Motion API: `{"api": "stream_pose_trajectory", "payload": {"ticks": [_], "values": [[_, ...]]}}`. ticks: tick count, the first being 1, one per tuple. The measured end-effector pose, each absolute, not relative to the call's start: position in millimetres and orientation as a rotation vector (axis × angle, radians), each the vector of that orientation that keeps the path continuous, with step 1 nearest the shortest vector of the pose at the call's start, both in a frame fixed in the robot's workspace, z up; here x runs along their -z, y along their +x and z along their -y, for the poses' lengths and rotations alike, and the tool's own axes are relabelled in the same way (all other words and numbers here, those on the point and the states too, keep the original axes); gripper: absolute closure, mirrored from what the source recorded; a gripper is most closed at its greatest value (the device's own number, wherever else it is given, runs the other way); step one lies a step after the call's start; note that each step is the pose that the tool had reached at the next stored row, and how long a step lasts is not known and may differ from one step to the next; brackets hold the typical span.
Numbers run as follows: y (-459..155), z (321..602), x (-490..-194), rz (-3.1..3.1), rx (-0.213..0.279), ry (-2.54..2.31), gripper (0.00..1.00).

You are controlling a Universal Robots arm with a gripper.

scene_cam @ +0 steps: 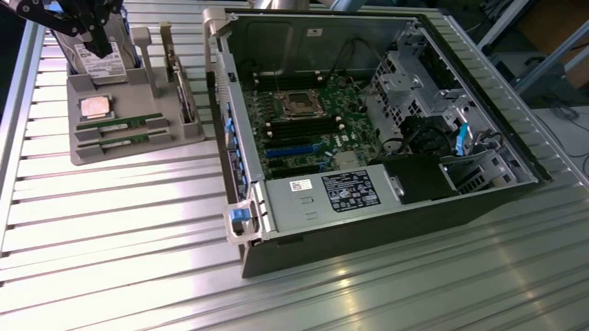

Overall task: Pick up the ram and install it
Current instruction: 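Pick up the ram and move it above insertion slot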

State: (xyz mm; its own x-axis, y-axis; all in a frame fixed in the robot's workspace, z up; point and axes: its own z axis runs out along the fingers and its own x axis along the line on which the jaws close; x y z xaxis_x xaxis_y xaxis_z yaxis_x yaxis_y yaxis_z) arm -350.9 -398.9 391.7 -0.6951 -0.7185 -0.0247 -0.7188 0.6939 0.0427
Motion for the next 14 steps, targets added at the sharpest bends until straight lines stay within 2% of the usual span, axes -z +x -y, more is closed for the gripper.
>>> {"api": "stream_pose_trajectory", "payload": {"ticks": [14], "values": [[-350.9,398.9,-391.6,-2.854,-0.077,-1.300,0.89]]}}
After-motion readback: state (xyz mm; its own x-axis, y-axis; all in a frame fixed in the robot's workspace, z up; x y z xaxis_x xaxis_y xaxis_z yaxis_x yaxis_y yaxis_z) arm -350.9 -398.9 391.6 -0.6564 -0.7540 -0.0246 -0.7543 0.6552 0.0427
